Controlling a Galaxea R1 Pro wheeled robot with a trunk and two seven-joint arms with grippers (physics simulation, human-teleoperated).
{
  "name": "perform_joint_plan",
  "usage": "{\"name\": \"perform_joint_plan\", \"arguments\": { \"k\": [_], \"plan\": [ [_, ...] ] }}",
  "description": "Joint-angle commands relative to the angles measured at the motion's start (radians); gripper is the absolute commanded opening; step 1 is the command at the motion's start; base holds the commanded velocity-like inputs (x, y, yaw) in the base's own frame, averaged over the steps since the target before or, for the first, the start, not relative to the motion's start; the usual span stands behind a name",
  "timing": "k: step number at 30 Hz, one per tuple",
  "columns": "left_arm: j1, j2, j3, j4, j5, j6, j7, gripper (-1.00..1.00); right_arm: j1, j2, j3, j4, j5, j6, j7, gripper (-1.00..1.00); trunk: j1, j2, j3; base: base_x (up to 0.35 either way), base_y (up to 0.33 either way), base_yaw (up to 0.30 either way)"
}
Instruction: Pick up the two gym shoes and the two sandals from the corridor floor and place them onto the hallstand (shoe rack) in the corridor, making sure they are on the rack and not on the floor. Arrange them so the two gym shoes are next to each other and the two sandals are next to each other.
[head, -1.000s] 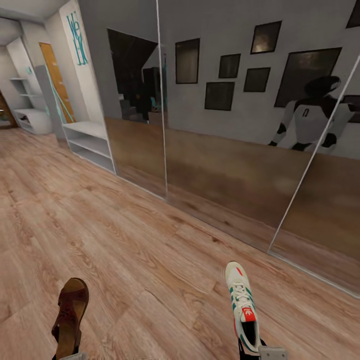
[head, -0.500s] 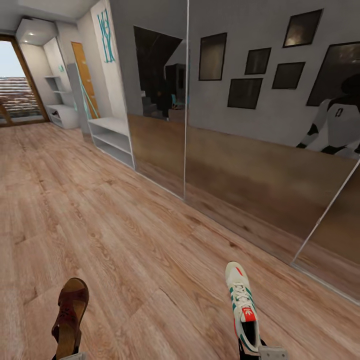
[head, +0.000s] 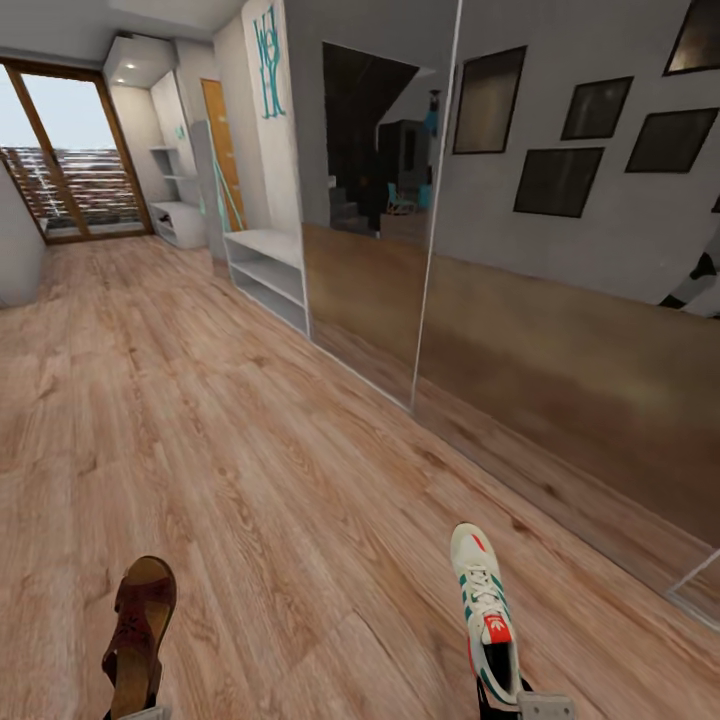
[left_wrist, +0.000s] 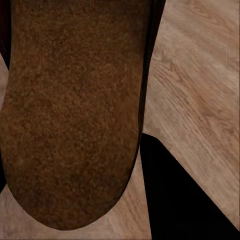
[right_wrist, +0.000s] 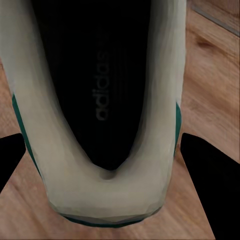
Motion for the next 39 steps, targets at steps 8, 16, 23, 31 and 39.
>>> {"name": "perform_joint_plan", "arguments": {
  "k": [8,16,23,31,39],
  "plan": [
    [-0.001,-0.001,0.000,-0.001,0.002,-0.001,-0.005,-1.00,0.000,-0.001,0.003,0.000,0.002,-0.002,-0.006,-1.00,0.000,0.000,-0.004,0.038,0.021,0.265],
    [-0.001,-0.002,0.000,-0.002,0.001,0.000,-0.006,-1.00,0.000,-0.001,0.003,0.000,0.002,-0.002,-0.006,-1.00,0.000,0.000,-0.004,0.002,0.001,0.278],
    [-0.001,-0.002,0.000,-0.002,0.001,0.000,-0.006,-1.00,0.000,-0.001,0.003,0.000,0.002,-0.002,-0.006,-1.00,0.000,0.000,-0.004,0.000,0.000,0.279],
    [-0.001,-0.002,-0.001,-0.002,0.001,-0.003,-0.007,-1.00,0.000,-0.001,0.003,0.000,0.002,-0.002,-0.006,-1.00,0.000,0.000,-0.004,0.073,0.000,0.279],
    [-0.001,-0.002,0.000,-0.001,0.003,-0.002,-0.006,-1.00,0.000,0.000,0.003,0.000,0.002,-0.002,-0.006,-1.00,0.000,0.000,-0.004,0.312,0.000,0.279]
  ]
}}
